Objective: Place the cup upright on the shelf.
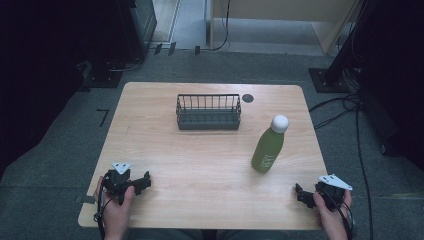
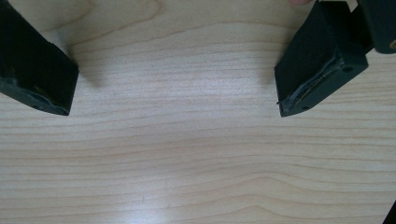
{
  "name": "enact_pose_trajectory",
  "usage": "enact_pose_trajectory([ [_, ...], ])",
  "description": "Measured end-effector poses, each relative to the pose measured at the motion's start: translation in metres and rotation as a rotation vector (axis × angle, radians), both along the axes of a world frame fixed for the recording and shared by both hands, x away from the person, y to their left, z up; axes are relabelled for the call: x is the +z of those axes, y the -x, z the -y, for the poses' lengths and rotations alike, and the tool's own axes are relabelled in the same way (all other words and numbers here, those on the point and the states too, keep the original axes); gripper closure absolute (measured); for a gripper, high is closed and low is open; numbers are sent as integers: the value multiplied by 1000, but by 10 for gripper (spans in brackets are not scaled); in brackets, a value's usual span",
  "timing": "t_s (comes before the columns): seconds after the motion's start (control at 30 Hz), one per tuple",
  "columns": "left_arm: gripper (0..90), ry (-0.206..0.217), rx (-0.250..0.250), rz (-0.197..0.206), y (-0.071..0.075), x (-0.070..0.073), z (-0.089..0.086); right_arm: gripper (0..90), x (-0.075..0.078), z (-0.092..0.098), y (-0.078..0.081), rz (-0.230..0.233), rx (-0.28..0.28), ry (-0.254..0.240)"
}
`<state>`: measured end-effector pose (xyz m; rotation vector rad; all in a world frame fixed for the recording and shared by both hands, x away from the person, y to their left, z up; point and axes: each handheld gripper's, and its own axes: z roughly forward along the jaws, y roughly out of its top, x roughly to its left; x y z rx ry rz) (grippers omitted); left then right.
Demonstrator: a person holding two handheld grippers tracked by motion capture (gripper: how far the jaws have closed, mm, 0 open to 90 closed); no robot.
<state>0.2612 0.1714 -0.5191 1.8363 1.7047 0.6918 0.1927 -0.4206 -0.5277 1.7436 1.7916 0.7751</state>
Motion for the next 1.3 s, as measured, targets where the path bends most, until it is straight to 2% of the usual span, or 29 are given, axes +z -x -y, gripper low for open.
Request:
enact_pose_trajectory([
  [0.23, 0, 0, 0, 0, 0, 0, 0, 0, 1, -1, 3, 3, -24, 12],
  [0.37, 0, -2, -2, -1, 0, 0, 0, 0, 3, -4, 4, 16, -26, -22],
  [0.43, 0, -2, -2, -1, 0, 0, 0, 0, 6, -9, 3, 23, -14, -12],
  [0.83, 0, -2, -2, -1, 0, 0, 0, 0, 26, -40, -3, 87, 58, -66],
  [1.17, 0, -1, -2, -1, 0, 0, 0, 0, 37, -63, -8, 105, 120, -77],
  [1.3, 0, -1, -2, -1, 0, 0, 0, 0, 41, -70, -10, 121, 137, -109],
])
